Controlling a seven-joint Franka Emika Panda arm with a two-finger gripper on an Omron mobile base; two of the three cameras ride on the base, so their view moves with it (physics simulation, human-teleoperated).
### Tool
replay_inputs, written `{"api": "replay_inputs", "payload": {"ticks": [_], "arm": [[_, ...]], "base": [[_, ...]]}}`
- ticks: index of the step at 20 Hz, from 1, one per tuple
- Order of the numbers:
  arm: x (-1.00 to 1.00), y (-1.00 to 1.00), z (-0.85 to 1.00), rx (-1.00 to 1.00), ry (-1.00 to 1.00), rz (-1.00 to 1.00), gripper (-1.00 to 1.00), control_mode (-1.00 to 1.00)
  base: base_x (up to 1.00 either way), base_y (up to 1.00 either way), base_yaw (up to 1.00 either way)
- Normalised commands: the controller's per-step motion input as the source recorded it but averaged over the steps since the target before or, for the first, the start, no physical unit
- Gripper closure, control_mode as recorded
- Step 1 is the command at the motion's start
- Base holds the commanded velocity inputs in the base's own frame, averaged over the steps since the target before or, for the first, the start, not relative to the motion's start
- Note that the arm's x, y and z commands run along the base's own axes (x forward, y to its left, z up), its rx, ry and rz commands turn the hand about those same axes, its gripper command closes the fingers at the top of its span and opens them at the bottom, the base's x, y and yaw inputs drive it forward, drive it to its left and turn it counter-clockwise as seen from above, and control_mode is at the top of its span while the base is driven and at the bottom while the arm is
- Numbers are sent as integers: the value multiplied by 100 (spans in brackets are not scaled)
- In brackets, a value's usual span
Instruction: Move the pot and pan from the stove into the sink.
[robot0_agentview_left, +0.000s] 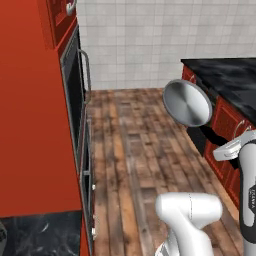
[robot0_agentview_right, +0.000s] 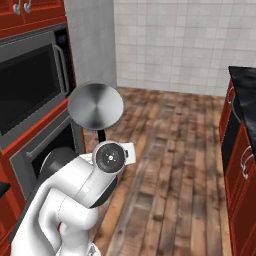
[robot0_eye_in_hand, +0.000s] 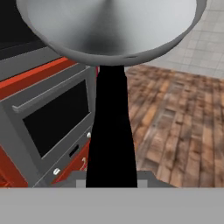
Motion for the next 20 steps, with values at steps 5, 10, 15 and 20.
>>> {"api": "replay_inputs", "payload": {"ticks": [5,10,15,20], "arm": [[0,0,0,0,0,0,100,100],[0,0,0,0,0,0,100,100],[0,0,0,0,0,0,100,100],[0,0,0,0,0,0,100,100]], "base": [[82,16,-4],[74,12,-4],[77,11,-5],[78,12,-5]]}}
